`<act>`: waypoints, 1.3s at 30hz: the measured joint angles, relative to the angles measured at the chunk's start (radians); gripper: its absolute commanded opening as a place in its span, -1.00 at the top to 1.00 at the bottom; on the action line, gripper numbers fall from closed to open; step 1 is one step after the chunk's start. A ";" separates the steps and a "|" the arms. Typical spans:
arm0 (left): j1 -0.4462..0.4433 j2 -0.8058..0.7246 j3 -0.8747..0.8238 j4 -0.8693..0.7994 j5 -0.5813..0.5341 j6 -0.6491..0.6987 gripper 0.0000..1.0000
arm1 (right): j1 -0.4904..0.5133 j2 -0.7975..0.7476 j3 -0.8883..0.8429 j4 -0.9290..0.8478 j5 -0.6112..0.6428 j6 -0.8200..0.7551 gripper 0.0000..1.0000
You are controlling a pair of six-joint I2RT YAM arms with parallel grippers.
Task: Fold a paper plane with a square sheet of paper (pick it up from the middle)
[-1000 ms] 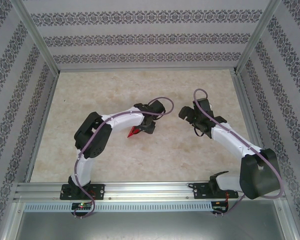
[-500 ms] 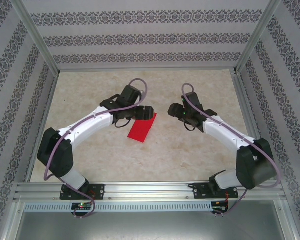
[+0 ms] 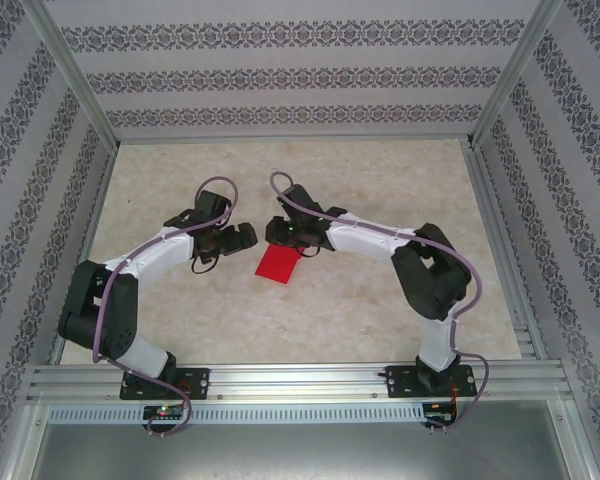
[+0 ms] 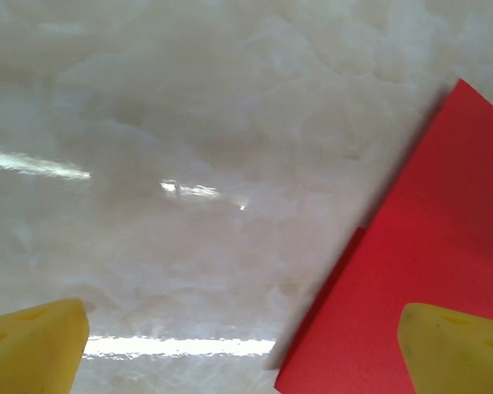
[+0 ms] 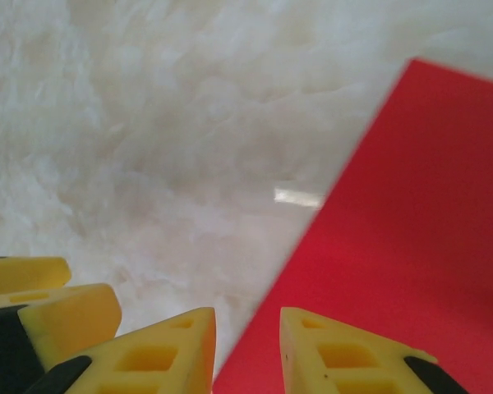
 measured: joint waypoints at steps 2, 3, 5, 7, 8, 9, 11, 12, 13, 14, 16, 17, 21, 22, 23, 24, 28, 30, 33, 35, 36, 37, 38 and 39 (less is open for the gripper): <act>0.013 -0.003 -0.016 0.015 0.000 -0.008 -0.90 | 0.018 0.047 0.045 -0.013 -0.012 -0.003 0.47; 0.016 -0.003 -0.021 0.017 0.000 -0.011 -0.89 | 0.023 0.066 0.061 -0.021 -0.016 -0.006 0.46; 0.016 -0.003 -0.033 0.024 0.001 -0.018 -0.87 | 0.026 0.101 0.087 -0.040 -0.023 -0.016 0.46; 0.016 -0.003 -0.041 0.031 0.000 -0.025 -0.86 | 0.025 0.124 0.097 -0.063 -0.026 -0.026 0.46; 0.016 -0.003 -0.043 0.034 0.000 -0.027 -0.86 | 0.023 0.131 0.097 -0.073 -0.027 -0.030 0.46; 0.016 -0.003 -0.045 0.037 0.000 -0.029 -0.86 | 0.021 0.138 0.097 -0.084 -0.027 -0.036 0.45; 0.016 -0.003 -0.047 0.040 0.000 -0.029 -0.85 | 0.019 0.152 0.097 -0.103 -0.028 -0.052 0.44; 0.016 -0.003 -0.048 0.042 0.000 -0.029 -0.85 | 0.016 0.158 0.097 -0.111 -0.031 -0.059 0.44; 0.016 -0.003 -0.048 0.043 0.001 -0.029 -0.85 | 0.014 0.162 0.097 -0.121 -0.032 -0.069 0.43; 0.016 -0.003 -0.048 0.047 0.003 -0.029 -0.85 | 0.011 0.166 0.097 -0.130 -0.035 -0.079 0.43; 0.016 -0.003 -0.048 0.056 0.008 -0.029 -0.85 | 0.006 0.168 0.097 -0.142 -0.044 -0.103 0.42; 0.016 -0.003 -0.048 0.062 0.011 -0.029 -0.85 | 0.002 0.168 0.096 -0.146 -0.050 -0.118 0.42; 0.016 -0.003 -0.048 0.080 0.039 -0.029 -0.84 | -0.010 0.155 0.066 -0.136 -0.069 -0.182 0.42; 0.016 -0.003 -0.048 0.086 0.050 -0.029 -0.84 | -0.014 0.141 0.045 -0.132 -0.073 -0.200 0.41; 0.016 -0.003 -0.048 0.091 0.061 -0.029 -0.84 | -0.020 0.123 0.018 -0.132 -0.079 -0.217 0.42; 0.016 -0.003 -0.048 0.095 0.070 -0.029 -0.83 | -0.025 0.109 -0.002 -0.132 -0.083 -0.230 0.41; 0.016 -0.001 -0.049 0.127 0.127 -0.029 -0.75 | -0.055 0.034 -0.097 -0.133 -0.103 -0.249 0.35; 0.013 0.008 -0.049 0.152 0.160 -0.029 -0.66 | -0.063 -0.001 -0.137 -0.125 -0.105 -0.225 0.28; 0.002 0.033 -0.049 0.193 0.220 -0.034 -0.50 | -0.076 -0.089 -0.214 -0.080 -0.102 -0.157 0.14; -0.019 0.050 -0.048 0.221 0.257 -0.038 -0.39 | -0.089 -0.180 -0.277 -0.034 -0.095 -0.095 0.03; -0.032 0.059 -0.046 0.233 0.275 -0.040 -0.34 | -0.095 -0.218 -0.301 -0.017 -0.091 -0.075 0.01; -0.049 0.071 -0.041 0.245 0.293 -0.040 -0.28 | -0.105 -0.261 -0.330 0.005 -0.084 -0.047 -0.01; -0.066 0.084 -0.032 0.254 0.309 -0.041 -0.22 | -0.115 -0.299 -0.355 0.022 -0.077 -0.026 -0.02; -0.082 0.098 -0.022 0.262 0.323 -0.041 -0.17 | -0.125 -0.326 -0.376 0.035 -0.071 -0.008 -0.03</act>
